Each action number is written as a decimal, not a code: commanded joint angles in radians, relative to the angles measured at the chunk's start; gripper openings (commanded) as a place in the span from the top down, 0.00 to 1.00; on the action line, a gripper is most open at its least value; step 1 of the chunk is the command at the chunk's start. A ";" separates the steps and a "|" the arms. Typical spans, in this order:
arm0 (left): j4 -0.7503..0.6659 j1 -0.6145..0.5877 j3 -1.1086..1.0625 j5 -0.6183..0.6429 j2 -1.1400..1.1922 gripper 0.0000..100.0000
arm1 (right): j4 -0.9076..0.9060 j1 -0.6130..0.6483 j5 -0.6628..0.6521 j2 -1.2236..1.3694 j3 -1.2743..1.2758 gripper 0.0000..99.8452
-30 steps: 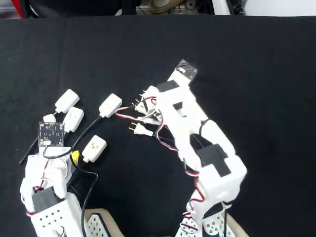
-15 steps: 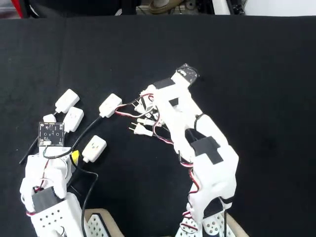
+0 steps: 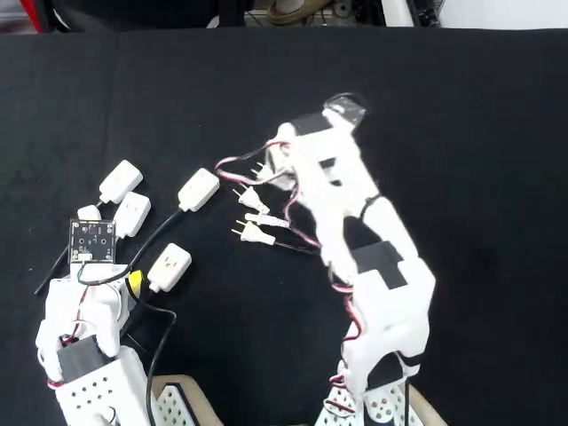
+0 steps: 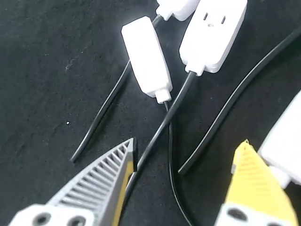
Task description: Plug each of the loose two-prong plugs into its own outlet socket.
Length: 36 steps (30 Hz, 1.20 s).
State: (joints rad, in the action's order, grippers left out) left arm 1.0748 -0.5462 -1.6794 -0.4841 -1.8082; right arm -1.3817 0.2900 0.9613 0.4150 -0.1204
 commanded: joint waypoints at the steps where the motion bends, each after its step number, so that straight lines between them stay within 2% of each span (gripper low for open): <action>1: -0.011 0.012 -0.010 -0.008 -0.011 0.68 | -0.084 -0.040 -0.006 -0.031 -0.082 0.90; 6: -0.011 0.013 -0.012 -0.008 -0.011 0.68 | -0.241 0.020 0.009 -0.024 -0.136 0.90; 8: -0.011 0.013 -0.012 -0.008 -0.011 0.68 | -0.249 0.060 0.044 -0.024 -0.140 0.89; 10: -0.011 0.013 -0.012 -0.008 -0.011 0.68 | -0.232 0.087 0.078 -0.021 -0.133 0.83; 15: -0.011 0.013 -0.012 -0.008 -0.011 0.68 | -0.129 0.147 0.170 0.056 -0.091 0.61; 18: -0.011 0.013 -0.012 -0.008 -0.011 0.68 | -0.055 0.167 0.215 0.130 -0.088 0.57; 21: -0.011 0.013 -0.012 -0.008 -0.011 0.68 | 0.002 0.166 0.244 0.189 -0.090 0.60; 27: -0.011 0.013 -0.012 -0.008 -0.011 0.68 | 0.034 0.166 0.239 0.226 -0.090 0.73; 32: -0.011 0.013 -0.016 -0.008 -0.011 0.68 | 0.025 0.146 0.230 0.225 -0.107 0.92; 34: -0.011 0.013 -0.018 -0.008 -0.011 0.68 | 0.025 0.127 0.178 0.225 -0.117 0.99; 36: -0.011 0.013 -0.018 -0.008 -0.011 0.68 | 0.025 0.114 0.133 0.225 -0.117 0.98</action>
State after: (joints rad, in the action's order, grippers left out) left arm 1.0748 -0.5462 -1.6794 -0.4841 -1.8082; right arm -1.3694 0.4342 1.1454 0.6360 -0.2048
